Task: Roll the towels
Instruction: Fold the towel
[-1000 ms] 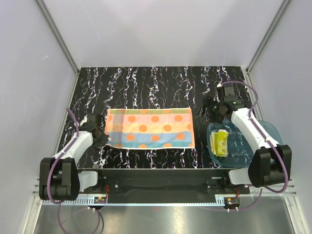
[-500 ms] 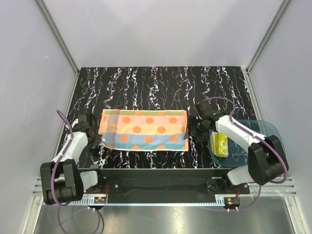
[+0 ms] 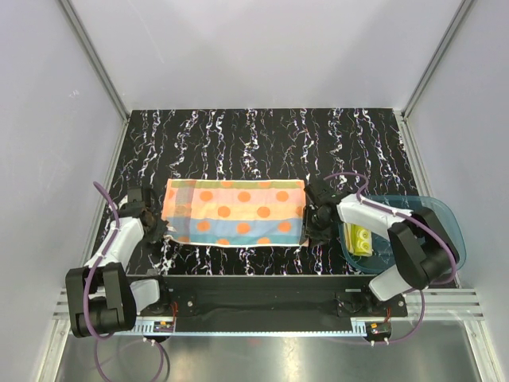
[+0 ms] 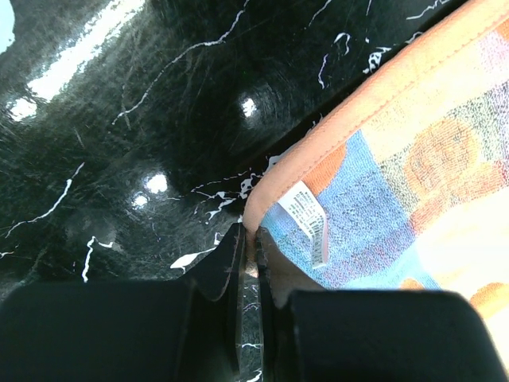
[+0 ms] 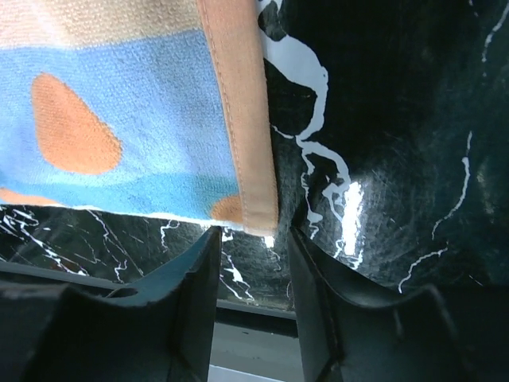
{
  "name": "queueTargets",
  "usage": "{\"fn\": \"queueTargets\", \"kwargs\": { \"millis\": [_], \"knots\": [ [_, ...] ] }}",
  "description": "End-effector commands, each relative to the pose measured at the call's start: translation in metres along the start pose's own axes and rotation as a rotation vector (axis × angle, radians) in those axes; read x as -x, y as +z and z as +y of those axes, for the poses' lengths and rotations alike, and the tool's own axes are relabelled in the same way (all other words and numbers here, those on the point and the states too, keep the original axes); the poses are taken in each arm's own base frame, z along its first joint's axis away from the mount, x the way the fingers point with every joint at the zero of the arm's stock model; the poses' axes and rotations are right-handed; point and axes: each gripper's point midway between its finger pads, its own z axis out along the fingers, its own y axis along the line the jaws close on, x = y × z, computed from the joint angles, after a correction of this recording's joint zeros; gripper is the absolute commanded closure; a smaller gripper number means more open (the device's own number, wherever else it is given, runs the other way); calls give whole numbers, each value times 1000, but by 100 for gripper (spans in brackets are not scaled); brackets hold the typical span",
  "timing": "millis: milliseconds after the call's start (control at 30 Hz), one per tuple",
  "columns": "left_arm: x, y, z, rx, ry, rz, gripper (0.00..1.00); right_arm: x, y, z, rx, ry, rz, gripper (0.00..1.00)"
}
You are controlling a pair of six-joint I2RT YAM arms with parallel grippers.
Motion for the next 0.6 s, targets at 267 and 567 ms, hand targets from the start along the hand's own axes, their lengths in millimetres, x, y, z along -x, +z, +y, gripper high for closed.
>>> {"fn": "queueTargets", "kwargs": {
  "millis": [267, 567],
  "knots": [
    [3, -2, -7, -47, 5, -11, 100, 6, 19, -4, -55, 3, -26, 68],
    [-1, -6, -17, -107, 16, 11, 100, 12, 14, -2, -53, -18, -45, 100]
  ]
}}
